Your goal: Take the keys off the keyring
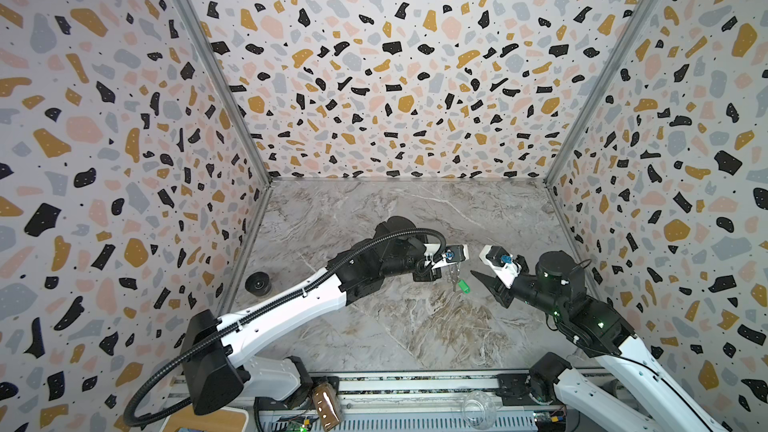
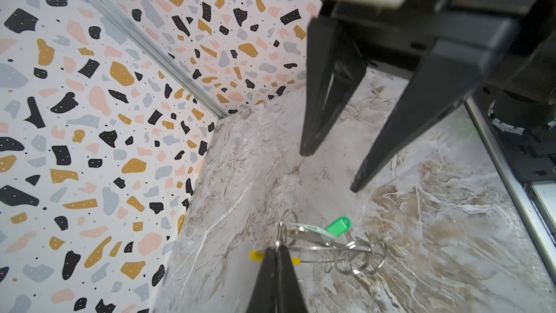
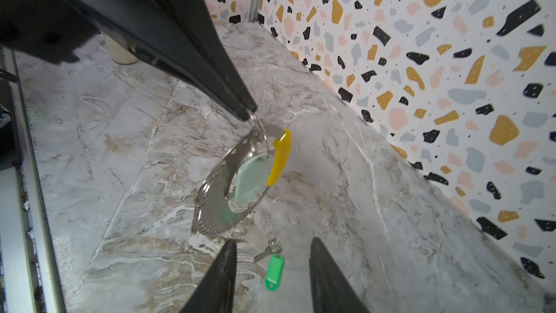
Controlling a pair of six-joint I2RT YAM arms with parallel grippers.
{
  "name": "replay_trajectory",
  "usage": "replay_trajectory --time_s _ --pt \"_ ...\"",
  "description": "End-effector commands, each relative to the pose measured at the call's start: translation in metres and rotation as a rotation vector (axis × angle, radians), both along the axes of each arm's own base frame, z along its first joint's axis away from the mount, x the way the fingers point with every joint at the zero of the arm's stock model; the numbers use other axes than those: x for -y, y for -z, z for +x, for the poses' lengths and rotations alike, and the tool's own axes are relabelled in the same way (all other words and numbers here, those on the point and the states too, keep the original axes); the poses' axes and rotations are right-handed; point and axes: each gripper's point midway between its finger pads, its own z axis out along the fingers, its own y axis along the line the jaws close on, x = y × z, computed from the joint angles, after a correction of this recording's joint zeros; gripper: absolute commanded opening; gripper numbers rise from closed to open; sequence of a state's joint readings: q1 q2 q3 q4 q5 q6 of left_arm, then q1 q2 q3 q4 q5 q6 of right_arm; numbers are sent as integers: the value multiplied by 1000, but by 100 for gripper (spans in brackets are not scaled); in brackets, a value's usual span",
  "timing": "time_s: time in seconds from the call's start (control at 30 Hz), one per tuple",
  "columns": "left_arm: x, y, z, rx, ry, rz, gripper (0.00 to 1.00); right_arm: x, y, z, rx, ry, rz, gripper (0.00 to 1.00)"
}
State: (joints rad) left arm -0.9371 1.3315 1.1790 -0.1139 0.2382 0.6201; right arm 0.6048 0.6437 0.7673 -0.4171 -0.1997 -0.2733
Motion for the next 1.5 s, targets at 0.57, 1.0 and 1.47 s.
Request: replay_trajectory --time_s 0.57,1.0,1.47 --pt "7 -48 12 -53 -68 -222 0 -30 -25 17 26 -5 191 46" --pt "8 -44 14 -68 -80 -230 0 -26 -43 30 104 71 194 41" --pt "12 -41 18 -92 -93 -231 0 -34 -52 33 139 43 198 26"
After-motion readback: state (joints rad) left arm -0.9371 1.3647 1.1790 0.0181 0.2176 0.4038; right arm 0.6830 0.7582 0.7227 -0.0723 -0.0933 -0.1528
